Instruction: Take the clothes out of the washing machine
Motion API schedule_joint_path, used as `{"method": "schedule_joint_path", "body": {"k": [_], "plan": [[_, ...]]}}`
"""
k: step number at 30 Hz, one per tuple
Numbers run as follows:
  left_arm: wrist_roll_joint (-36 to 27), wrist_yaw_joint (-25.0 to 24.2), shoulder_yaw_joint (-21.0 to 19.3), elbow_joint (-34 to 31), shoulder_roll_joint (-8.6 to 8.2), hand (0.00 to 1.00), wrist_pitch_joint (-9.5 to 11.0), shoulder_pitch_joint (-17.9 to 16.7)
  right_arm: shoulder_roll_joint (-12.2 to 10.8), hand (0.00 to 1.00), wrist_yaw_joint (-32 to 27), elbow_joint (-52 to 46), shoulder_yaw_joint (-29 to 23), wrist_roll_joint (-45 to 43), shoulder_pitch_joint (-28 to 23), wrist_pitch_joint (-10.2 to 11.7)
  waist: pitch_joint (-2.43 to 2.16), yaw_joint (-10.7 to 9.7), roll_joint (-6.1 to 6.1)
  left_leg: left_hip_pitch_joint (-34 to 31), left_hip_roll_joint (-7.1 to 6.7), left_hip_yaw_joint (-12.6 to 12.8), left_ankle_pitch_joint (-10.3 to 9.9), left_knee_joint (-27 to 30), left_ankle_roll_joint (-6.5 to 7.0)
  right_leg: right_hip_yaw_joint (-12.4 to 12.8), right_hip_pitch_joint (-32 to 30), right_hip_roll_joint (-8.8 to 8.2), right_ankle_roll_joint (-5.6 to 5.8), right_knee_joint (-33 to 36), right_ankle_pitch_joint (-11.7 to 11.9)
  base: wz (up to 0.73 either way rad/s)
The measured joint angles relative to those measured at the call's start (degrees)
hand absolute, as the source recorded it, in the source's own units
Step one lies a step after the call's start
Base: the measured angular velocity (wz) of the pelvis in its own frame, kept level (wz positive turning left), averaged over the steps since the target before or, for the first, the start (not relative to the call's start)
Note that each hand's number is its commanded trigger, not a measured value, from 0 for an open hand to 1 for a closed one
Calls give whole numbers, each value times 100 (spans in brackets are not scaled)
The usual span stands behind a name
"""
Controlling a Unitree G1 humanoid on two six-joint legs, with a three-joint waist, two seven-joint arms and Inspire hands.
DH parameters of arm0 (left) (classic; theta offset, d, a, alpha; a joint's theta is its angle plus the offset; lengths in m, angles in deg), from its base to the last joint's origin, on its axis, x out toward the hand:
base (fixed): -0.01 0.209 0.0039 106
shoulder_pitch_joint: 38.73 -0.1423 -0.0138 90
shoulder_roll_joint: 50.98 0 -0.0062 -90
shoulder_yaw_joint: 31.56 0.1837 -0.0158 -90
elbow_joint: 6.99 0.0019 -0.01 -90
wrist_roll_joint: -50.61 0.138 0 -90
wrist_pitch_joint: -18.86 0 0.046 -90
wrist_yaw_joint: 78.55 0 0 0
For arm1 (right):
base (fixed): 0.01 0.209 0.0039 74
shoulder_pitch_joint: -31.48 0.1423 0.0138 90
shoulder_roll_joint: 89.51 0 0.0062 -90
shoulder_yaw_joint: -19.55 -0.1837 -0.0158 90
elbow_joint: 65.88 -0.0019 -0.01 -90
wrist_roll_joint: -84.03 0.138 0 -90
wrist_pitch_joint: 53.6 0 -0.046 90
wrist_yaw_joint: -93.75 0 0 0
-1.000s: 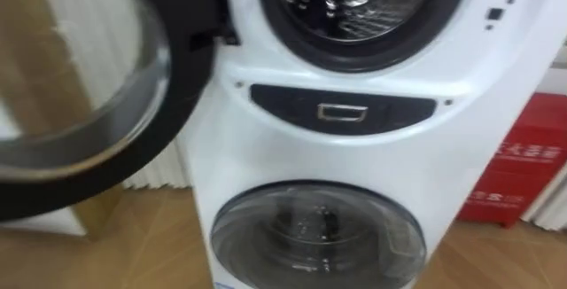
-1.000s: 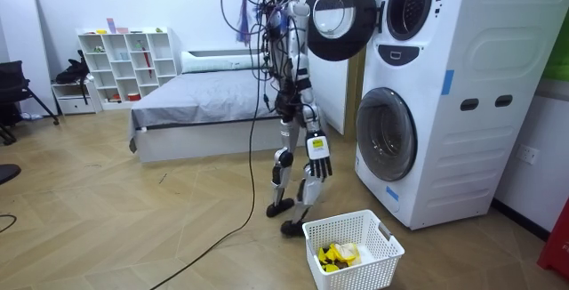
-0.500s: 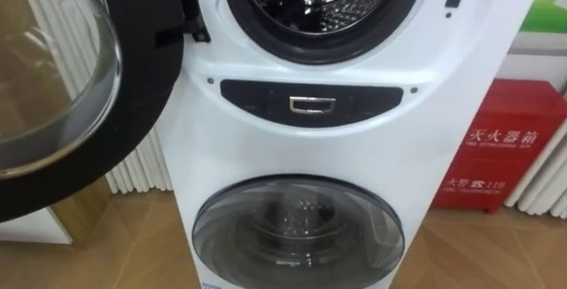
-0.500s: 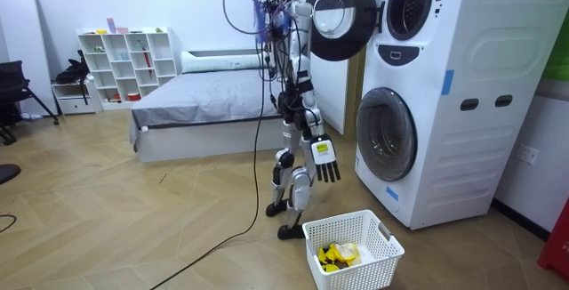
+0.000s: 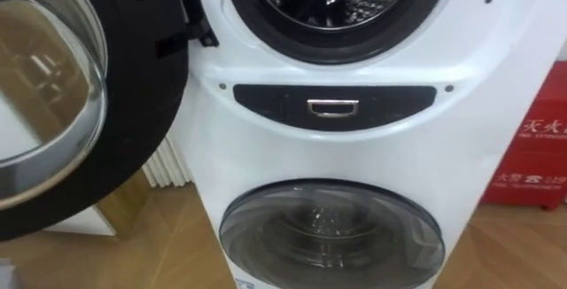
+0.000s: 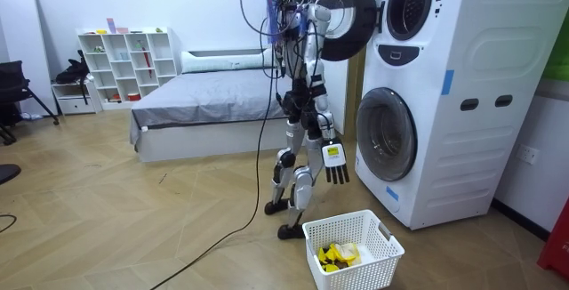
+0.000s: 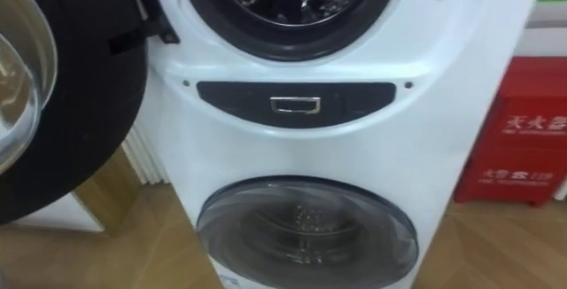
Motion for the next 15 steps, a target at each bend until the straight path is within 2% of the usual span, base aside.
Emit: {"method": "schedule_joint_path", "body": {"k": [3, 6, 10, 11, 12, 13, 14, 15], "plan": [[6, -34, -67, -13, 246, 0, -66, 63, 11, 0, 2, -10, -51, -18, -76, -1, 10, 58, 26, 1, -5, -63, 0, 0, 0, -45, 11, -5, 0, 2, 0, 7], [5, -103, -101, -37, 372, 0, -214, 189, 13, 0, 34, -10, -50, -29, -130, -2, 13, 64, 32, 13, -7, -143, 0, -1, 0, -33, 17, -5, 0, 34, 0, 9], [69, -98, -167, -360, 442, 0, -451, 189, 19, 0, 43, 3, -52, -137, -195, -1, 7, 52, 14, 41, -20, -288, 0, 16, 0, -29, 65, -17, -4, 47, 3, 3], [132, -123, -158, -360, 504, 0, -507, 194, 22, 0, 35, 5, -57, -222, -273, -4, 7, 51, -20, 9, -44, -319, 0, 141, 0, 19, 164, -90, -15, 74, 10, 39], [187, -139, -76, -358, 586, 0, -582, 286, 2, 0, 38, -9, -69, -254, -298, -11, 69, 19, -207, -385, -202, -287, -28, 875, -25, 384, 280, -310, -18, 76, 13, 57], [178, -143, 45, -354, 609, 0, -603, 395, -7, 0, 46, -5, -126, -261, -381, -5, 61, 22, -306, -668, -281, -347, -58, 1076, -21, 661, 309, -419, -16, 0, 12, 100], [174, -177, 235, -420, 624, 0, -606, 724, 30, 0, 62, 5, -380, -282, -526, -6, 30, 22, -303, -1108, -290, -399, 205, 447, -65, 801, 191, -446, 27, 15, -13, 82], [221, -167, 248, -575, 695, 0, -594, 877, 39, 0, 46, 87, -600, -308, -510, -72, 85, 94, -293, -1200, -311, -71, 407, 445, 192, 823, 74, -529, 184, 45, -117, 55]]}}
